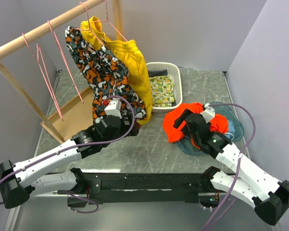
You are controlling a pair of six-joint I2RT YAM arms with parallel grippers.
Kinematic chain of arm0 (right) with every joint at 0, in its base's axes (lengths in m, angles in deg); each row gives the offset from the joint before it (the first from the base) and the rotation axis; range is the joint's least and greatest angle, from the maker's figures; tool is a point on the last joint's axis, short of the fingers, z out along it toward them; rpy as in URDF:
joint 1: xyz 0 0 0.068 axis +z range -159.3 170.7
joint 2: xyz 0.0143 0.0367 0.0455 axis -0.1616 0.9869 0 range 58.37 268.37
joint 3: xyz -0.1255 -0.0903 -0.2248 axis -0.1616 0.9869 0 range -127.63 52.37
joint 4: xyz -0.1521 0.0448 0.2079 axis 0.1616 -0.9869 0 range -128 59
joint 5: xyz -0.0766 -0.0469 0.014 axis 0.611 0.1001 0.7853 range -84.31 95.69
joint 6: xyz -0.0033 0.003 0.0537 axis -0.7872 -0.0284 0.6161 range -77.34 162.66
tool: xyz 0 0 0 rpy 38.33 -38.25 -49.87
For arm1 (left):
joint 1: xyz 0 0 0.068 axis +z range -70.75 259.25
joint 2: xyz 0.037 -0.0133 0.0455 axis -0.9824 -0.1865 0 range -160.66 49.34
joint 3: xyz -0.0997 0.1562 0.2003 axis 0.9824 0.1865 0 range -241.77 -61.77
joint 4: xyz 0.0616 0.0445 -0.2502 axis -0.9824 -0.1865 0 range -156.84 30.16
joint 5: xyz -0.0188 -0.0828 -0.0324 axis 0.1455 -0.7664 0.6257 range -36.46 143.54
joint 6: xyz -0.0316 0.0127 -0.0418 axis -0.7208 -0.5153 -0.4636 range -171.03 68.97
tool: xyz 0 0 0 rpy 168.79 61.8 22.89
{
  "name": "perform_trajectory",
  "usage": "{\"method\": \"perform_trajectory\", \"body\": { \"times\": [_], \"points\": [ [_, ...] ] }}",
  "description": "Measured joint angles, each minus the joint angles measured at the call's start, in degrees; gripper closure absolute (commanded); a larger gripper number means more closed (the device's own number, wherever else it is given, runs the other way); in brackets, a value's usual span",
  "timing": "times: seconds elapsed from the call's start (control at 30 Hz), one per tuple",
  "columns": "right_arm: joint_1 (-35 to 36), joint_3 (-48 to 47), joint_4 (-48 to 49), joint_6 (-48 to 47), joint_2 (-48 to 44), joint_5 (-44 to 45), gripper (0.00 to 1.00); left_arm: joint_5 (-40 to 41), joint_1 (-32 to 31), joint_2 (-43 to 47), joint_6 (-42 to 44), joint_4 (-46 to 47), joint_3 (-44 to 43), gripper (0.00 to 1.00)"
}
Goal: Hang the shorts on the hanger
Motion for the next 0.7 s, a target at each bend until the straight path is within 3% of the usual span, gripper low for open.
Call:
{"method": "perform_trajectory", "body": {
  "times": [0.2, 0.33, 0.57, 0.7],
  "points": [
    [-0.8, 0.0, 3.9, -5.8, -1.7, -1.5, 0.00, 0.2, 0.0, 0.0, 0.0, -1.2, 0.0, 0.04],
    [-5.0, -2.2, 4.4, -8.2, 1.3, -3.0, 0.00, 0.2, 0.0, 0.0, -0.2, -2.0, 0.0, 0.04],
    [-24.2, -1.7, 6.5, -10.2, 3.2, -9.5, 0.00, 0.4, 0.0, 0.0, -0.2, -3.8, -0.1, 0.04],
    [-29.4, 0.1, 6.7, -8.8, 3.7, -10.4, 0.00, 0.4, 0.0, 0.0, -0.2, -3.8, -0.1, 0.04]
  ]
}}
